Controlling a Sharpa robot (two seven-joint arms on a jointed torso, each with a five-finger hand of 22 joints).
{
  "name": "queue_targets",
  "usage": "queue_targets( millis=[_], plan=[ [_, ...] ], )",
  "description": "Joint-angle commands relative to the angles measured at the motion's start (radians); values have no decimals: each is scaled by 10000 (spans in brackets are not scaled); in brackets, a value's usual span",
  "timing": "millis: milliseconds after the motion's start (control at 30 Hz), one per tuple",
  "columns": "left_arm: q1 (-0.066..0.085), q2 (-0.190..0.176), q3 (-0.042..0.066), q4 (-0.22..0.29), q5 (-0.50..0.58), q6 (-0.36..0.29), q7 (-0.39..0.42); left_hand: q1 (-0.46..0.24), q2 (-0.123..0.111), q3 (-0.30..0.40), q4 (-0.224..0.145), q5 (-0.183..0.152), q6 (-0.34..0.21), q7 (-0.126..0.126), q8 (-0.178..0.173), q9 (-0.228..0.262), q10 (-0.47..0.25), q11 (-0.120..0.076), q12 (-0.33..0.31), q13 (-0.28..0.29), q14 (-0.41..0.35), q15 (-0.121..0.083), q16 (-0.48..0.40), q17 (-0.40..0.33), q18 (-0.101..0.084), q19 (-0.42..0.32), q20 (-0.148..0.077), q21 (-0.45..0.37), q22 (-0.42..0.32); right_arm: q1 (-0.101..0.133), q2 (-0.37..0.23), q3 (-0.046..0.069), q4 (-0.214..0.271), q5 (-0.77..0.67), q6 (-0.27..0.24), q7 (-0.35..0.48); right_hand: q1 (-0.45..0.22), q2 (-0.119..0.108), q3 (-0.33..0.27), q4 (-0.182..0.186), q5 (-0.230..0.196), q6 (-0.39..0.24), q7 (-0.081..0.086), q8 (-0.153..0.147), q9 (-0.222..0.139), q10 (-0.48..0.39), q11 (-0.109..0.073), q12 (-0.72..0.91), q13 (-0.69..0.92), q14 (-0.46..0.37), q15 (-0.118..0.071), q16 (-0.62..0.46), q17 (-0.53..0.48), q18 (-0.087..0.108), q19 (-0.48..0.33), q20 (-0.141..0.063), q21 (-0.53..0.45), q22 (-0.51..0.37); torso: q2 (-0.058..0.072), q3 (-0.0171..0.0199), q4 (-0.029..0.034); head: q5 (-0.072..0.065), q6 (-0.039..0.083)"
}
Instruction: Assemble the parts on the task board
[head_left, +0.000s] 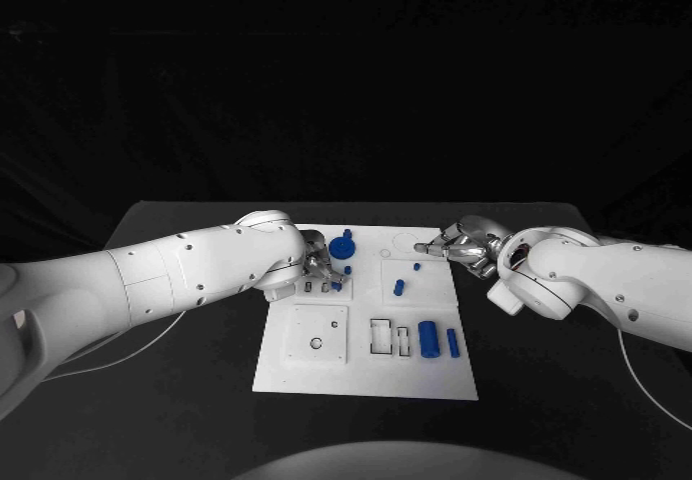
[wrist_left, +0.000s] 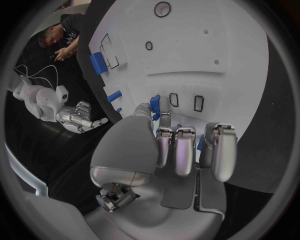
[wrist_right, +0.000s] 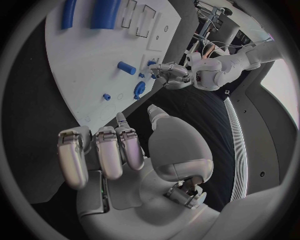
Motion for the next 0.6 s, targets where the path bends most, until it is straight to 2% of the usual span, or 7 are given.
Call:
queue_targets(
  millis=[33, 300, 433, 600],
  plan=[
    [-4, -45, 0, 60, 24, -169, 273, 50, -48, 87, -12, 74, -17, -67, -28, 20, 1039, -72, 26, 2633, 1057, -12, 26, 2635, -75, 1053, -57, 24, 2633, -11, -4, -2, -10, -76, 137, -21, -23, 75, -27, 55, 54, -41, 38, 68, 8, 1031, 83, 67, 2634, 1023, 72, 63, 2627, -143, 1066, 59, 46, 2635, 3, 1, 2, -21, -4],
    [42, -277, 16, 271, 31, -422, 370, 112, -120, 125, -28, 119, 9, -80, -34, 46, 1039, -84, 26, 2633, 1057, -10, 26, 2635, -75, 1053, -57, 24, 2633, -47, -21, -2, -51, -76, 140, -25, -23, 75, -27, 55, 54, -41, 38, 68, 8, 1031, 83, 67, 2634, 1023, 72, 63, 2627, -143, 1066, 59, 46, 2635, -18, 5, 1, -24, -31],
    [191, -448, 25, 438, 28, -306, 280, 138, -141, 142, -31, 128, 26, -86, -34, 56, 1039, -90, 26, 2633, 1057, -10, 26, 2635, -75, 1053, -57, 24, 2633, -78, -17, -3, -76, -76, 146, -30, -23, 75, -27, 55, 54, -41, 38, 68, 8, 1031, 83, 67, 2634, 1023, 72, 63, 2627, -143, 1066, 59, 46, 2635, -5, 8, -6, -12, -40],
    [426, -642, 28, 634, 27, 150, -12, 177, -165, 166, -34, 135, 59, -98, -33, 70, 1039, -100, 26, 2633, 1057, -9, 26, 2635, -75, 1053, -56, 24, 2633, -118, 3, -3, -109, -75, 149, -26, -23, 75, -27, 55, 54, -41, 38, 68, 8, 1031, 83, 67, 2634, 1023, 72, 63, 2627, -143, 1066, 59, 46, 2635, -14, 13, -7, 14, -72]
  ],
)
